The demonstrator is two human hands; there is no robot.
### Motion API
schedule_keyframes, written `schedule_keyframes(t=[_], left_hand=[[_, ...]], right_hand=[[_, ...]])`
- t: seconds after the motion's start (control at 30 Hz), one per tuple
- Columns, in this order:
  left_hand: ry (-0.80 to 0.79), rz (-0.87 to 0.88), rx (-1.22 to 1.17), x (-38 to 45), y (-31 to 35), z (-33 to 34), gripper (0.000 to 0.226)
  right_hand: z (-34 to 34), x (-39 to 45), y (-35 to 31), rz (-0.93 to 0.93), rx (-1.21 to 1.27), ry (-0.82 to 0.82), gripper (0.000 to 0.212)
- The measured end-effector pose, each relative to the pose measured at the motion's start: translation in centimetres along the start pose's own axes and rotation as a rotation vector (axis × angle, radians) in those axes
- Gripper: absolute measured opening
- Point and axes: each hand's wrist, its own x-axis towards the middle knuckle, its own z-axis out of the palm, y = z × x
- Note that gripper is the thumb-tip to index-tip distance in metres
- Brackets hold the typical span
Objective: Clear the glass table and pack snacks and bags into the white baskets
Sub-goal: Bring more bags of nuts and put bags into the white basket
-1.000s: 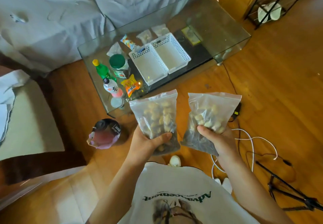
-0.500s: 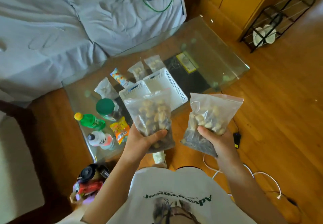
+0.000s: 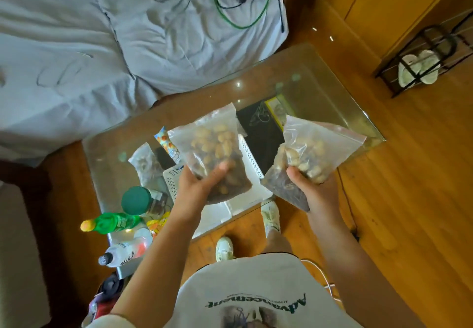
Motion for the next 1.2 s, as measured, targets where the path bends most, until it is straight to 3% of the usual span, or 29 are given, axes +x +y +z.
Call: schedule_keyframes(t=[0.2,0.3,0.43,0.53,0.67,0.77,0.9,1.0,1.07,1.17,1.2], left_hand=[[0.276,-0.092,-0.139,5.7,-1.9,2.8,0.017],[0.371,-0.108,-0.204,8.5,-5.3,2.7,0.017],[0.480,-0.153,-0.321,11.6,-10.9,2.2,0.015],[0.488,-0.169,-0.362,13.3,-15.1,2.1,0.024],[0.458,-0.194,-0.358,15.1,-20.2,2.5,0.024],[0.428,-0.295,-0.316,15.2,-23.5,2.9,0.020],[0.559,-0.485,0.048,14.9,-25.7,2.3,0.039],[0.578,-0.434,0.362,15.5,-25.3,1.9,0.042],[0.614,-0.417,0.442,16.3,-24.8,1.6,0.034],[0.635,-0.538,0.441,17.5,-24.0,1.6,0.006],[0.571,-0.555,0.462,17.7,-23.8,1.7,0.015]], right_hand=[[2.3,7.5,1.4,0.176,0.060,-0.146,0.052],[4.2,10.5,4.4,0.266,0.021,-0.177,0.058],[6.8,13.4,9.6,0.484,-0.096,-0.217,0.033],[8.3,15.0,13.6,0.595,-0.235,-0.228,0.035],[9.7,15.3,17.5,0.447,-0.192,-0.199,0.022],[9.6,15.1,19.6,0.379,-0.222,-0.248,0.027],[8.8,15.3,21.6,0.342,-0.386,-0.193,0.036],[8.7,16.1,21.8,0.200,-0.543,-0.195,0.035],[8.9,16.7,21.7,0.135,-0.640,-0.202,0.030],[10.0,16.5,21.7,0.045,-0.784,-0.366,0.020],[10.3,16.2,21.8,0.019,-0.800,-0.485,0.020]])
